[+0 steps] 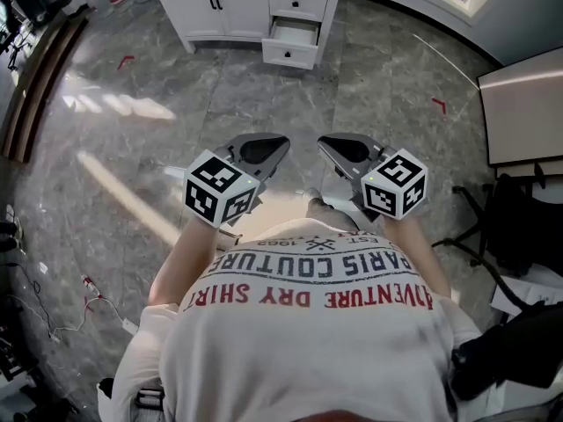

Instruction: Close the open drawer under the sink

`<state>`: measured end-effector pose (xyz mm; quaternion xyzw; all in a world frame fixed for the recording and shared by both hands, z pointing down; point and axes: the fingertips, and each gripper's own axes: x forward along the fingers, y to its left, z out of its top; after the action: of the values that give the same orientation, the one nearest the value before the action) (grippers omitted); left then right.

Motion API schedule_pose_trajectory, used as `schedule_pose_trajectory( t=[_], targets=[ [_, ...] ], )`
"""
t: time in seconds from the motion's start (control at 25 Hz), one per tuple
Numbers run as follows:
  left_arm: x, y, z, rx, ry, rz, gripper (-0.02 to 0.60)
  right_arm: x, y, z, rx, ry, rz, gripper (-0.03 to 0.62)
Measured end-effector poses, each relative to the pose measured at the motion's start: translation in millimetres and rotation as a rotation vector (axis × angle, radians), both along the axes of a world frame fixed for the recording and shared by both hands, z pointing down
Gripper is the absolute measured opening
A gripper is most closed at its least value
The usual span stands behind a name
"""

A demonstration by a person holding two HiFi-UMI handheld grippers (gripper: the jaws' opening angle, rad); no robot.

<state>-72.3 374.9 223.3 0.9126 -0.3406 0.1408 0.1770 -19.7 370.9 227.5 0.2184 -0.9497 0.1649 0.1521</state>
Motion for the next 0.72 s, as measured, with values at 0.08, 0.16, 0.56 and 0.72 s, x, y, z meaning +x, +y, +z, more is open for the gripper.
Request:
schedule_pose_trajectory(
  t=[0.08,0.16,0.56,0.72],
  targets=[
    [3,-8,5,-0.014,0.007,0.004,0.003,5,-7,3,-0.009,-0.003,0.012,0.002],
    [7,-20,11,-0.030,0.019,0.005,0.003,11,-17,8,-0.022,-0.013,0.022,0.002],
    [54,-148,52,-0.092,-0.010,0.013,0.003,72,-151,54,-0.092,-0.065,0.110,0.002],
    [81,-228,73,-0.134,-0.009,0.000,0.003,105,-229,76,-0.125,-0.062,0.114,0.002]
  ],
)
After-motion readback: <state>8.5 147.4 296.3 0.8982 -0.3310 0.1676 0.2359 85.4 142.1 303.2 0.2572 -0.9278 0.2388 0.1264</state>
